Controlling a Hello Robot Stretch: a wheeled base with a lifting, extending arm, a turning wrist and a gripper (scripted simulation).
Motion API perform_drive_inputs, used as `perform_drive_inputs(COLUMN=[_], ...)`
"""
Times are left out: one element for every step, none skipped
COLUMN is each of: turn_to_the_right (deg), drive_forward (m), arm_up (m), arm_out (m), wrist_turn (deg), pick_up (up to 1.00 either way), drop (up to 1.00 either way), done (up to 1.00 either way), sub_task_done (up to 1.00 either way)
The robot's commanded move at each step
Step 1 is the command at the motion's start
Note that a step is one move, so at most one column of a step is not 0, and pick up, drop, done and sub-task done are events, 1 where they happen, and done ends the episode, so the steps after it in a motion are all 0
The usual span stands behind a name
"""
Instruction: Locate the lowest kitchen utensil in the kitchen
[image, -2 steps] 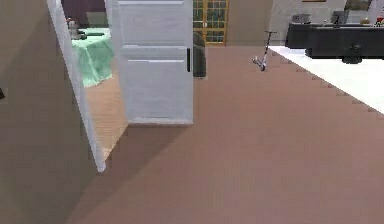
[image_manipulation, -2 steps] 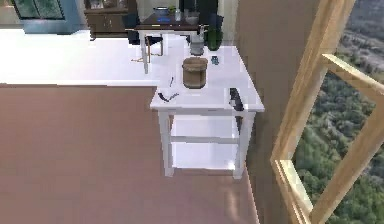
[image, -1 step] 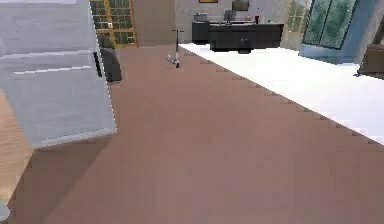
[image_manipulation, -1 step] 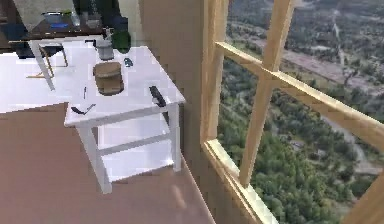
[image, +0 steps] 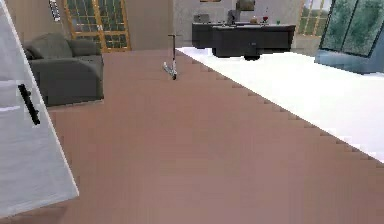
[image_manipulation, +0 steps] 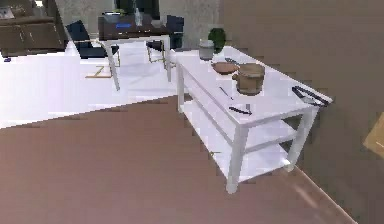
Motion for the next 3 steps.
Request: perform_drive_inputs(turn_to_the_right=[0.0, 0.0, 0.0], drive_forward=[1.00, 1.00, 1.00], arm_up=[0.00, 0.00, 0.00], arm_out=[0.00, 0.00, 0.00], wrist_turn=[0.0, 0.0, 0.0], pick_up=[0.00, 0.00, 0.00], drop=[0.00, 0.00, 0.00], done=[0.00, 0.00, 0.00], sub_task_done=[0.00, 0.00, 0.00])
